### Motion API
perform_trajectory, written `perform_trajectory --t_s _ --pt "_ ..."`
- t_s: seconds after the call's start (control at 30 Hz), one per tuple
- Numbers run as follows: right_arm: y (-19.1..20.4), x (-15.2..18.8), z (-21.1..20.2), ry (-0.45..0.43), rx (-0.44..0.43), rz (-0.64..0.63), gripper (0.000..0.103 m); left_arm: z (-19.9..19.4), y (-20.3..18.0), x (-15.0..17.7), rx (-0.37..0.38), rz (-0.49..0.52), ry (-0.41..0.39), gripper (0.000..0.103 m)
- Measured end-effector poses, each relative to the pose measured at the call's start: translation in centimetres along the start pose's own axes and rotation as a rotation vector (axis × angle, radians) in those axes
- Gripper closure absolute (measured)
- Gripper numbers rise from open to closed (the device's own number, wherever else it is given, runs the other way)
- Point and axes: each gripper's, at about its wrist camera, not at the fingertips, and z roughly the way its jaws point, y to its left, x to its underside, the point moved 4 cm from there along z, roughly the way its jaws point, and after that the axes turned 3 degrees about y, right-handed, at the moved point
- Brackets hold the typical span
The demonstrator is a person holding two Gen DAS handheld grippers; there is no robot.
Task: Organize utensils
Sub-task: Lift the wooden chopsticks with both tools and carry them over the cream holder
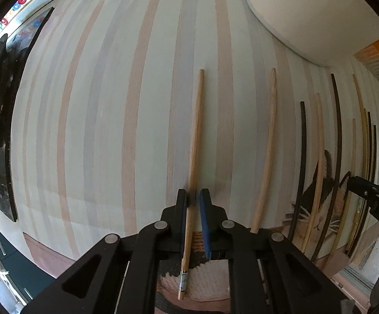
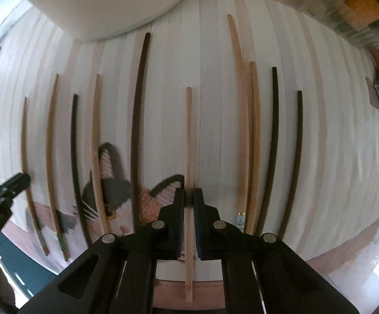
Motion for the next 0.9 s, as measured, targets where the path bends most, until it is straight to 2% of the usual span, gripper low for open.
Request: perform_trajectory --t_s 0.07,0.13,0.23,0.37,0.5,0.67,0.9 --pt "-0.7 0.0 -0.4 0.001 -0.053 0.009 0.096 -0.2 -0.9 0.0 -0.01 0.0 -0.008 0.094" --pt "-1.4 -0.2 -0.2 0.006 -0.066 -0.001 0.096 -0.8 -1.0 -1.2 -0.019 0.004 -0.015 0.094" --pt "-1.1 -0.2 -0.3 0.025 -0.027 -0.041 0.096 -0.9 -1.4 -1.7 -0.022 0.001 -0.021 0.096" --pt "0.5 -0.2 -0.9 0.033 0.08 -0.093 0.095 -0.6 -2.1 -1.5 -0.025 -0.017 -0.013 0.098" --pt "1.5 0.3 -1.4 0.012 0.122 -0.091 0.094 -0.8 -2.1 -1.2 -0.018 -0.04 -0.035 0.099" --pt "1.0 2.3 -2.0 -0.022 0.043 -0.056 0.096 -2.3 -0.9 1.9 -0.012 -0.065 -0.092 0.099" --pt "-1.1 5.6 -6.4 -0.103 -0.021 -0.072 0.096 -5.6 -0.6 5.1 0.061 -0.091 -0.181 0.099"
